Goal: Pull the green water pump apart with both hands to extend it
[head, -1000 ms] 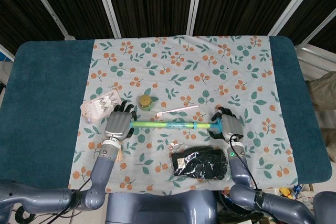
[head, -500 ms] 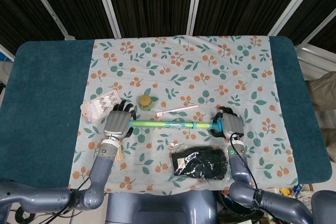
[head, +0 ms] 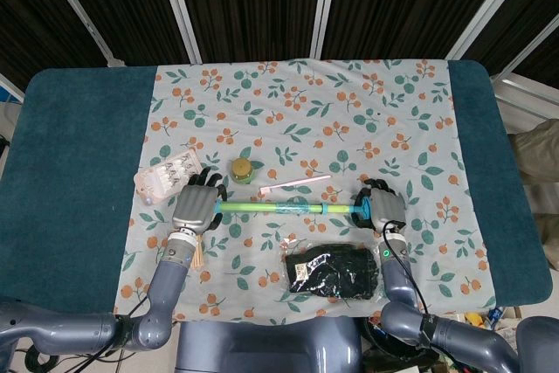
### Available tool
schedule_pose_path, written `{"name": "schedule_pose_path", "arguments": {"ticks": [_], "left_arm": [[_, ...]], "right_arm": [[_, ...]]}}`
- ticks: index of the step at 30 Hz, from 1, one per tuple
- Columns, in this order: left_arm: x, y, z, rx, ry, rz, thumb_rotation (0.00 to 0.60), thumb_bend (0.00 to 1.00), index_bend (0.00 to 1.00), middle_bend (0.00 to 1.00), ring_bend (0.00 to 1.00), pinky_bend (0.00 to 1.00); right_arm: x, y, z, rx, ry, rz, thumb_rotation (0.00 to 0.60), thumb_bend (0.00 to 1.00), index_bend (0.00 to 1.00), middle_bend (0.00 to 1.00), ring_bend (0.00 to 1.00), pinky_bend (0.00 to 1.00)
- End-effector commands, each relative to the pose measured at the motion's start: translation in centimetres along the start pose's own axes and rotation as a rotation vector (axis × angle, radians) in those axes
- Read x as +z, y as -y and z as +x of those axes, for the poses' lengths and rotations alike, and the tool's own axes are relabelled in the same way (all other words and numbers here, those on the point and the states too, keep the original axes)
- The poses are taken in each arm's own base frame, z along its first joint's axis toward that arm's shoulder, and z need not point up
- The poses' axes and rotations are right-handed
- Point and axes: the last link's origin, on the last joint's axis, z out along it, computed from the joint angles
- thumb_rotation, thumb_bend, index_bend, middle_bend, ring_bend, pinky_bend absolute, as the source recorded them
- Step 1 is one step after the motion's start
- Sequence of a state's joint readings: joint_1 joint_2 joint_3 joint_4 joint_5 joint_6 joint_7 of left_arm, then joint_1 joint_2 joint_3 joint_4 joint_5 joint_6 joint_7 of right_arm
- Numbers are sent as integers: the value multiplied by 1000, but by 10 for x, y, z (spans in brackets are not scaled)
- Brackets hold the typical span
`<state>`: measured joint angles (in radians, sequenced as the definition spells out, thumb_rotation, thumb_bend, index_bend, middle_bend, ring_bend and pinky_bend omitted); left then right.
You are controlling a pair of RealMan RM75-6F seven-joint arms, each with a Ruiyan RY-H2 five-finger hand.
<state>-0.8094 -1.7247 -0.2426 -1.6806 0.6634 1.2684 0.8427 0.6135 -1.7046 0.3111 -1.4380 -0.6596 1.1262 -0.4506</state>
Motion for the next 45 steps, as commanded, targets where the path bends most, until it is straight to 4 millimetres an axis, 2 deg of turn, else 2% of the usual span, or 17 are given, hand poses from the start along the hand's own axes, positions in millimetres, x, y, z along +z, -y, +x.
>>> {"name": "schedule_pose_path", "arguments": {"ticks": [1, 11, 20, 32, 45], "left_arm": [[0, 0, 0, -1, 1, 0, 600, 399, 519, 164, 28, 151], [-3, 1, 1, -6, -6, -2, 600, 399, 533, 164, 27, 150], [-11, 7, 5, -8, -20, 1, 600, 399, 534, 164, 28, 147], [-21, 32, 13, -20, -30, 34, 600, 399, 535, 164, 28, 146], [-35, 76, 25, -12, -44, 99, 600, 399, 535, 164, 28, 142]], "right_arm": [[-1, -1, 1, -1, -4, 2, 600, 367, 668, 165, 80, 171], [-4, 5, 18, -7, -62, 47, 600, 393, 687, 174, 79, 171], [-6, -7, 30, -28, -93, 21, 600, 396, 694, 174, 80, 171], [-6, -29, 47, -74, -135, -33, 600, 400, 697, 174, 80, 171], [-8, -55, 67, -115, -183, -96, 600, 406, 699, 174, 80, 171]]}}
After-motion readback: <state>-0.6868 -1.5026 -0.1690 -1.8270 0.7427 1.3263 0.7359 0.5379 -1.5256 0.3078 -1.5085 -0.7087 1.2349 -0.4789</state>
